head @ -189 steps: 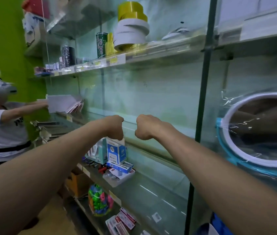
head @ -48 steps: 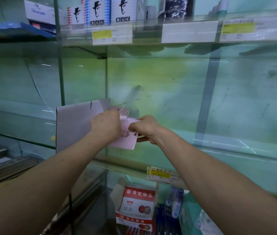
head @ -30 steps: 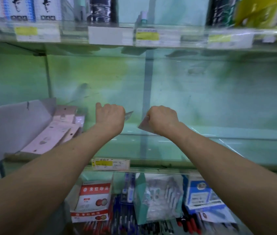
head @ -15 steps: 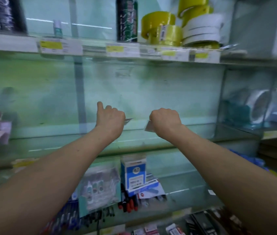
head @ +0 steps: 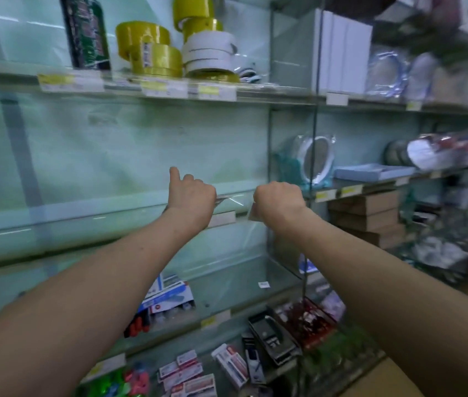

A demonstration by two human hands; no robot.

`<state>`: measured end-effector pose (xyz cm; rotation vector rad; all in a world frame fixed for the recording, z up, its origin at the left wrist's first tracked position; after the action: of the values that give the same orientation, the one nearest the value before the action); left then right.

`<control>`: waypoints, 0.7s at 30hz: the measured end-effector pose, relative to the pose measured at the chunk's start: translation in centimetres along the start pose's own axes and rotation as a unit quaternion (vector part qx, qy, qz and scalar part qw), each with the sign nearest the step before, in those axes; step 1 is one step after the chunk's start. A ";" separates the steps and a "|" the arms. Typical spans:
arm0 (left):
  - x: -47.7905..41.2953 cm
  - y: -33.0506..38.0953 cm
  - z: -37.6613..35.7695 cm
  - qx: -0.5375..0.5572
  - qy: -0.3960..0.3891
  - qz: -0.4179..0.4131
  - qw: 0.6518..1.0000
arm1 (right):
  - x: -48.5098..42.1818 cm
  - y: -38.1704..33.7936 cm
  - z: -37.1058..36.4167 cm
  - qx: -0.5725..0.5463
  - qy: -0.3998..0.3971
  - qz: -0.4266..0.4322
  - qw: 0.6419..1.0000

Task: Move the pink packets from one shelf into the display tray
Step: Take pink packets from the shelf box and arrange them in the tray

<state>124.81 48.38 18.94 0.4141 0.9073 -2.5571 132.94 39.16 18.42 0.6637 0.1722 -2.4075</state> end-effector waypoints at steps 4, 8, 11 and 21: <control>-1.7 5.6 1.3 0.015 0.013 -0.037 0.999 | 1.7 5.8 -0.4 0.004 -0.009 -0.042 0.999; -3.2 11.1 2.2 0.021 0.019 -0.076 0.997 | 2.9 10.6 -1.3 0.013 -0.029 -0.074 0.997; -4.3 15.2 2.3 0.040 0.017 -0.109 0.993 | 3.4 13.6 -2.8 0.026 -0.052 -0.096 0.994; -11.0 26.3 0.5 0.090 -0.006 -0.173 0.981 | 2.1 23.1 -8.2 0.074 -0.094 -0.147 0.982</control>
<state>146.39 32.20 9.67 0.3144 0.8047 -2.9706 148.95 21.95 11.15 0.5004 0.0113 -2.7732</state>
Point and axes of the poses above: each hand's wrist, its own x-axis away from the middle knuckle, its own z-axis out of the back of the hand, y = z × x, the point moved 7 cm from there along -x, towards the middle knuckle, and after that the axes turned 13 degrees about -z, right-handed, at the moved point
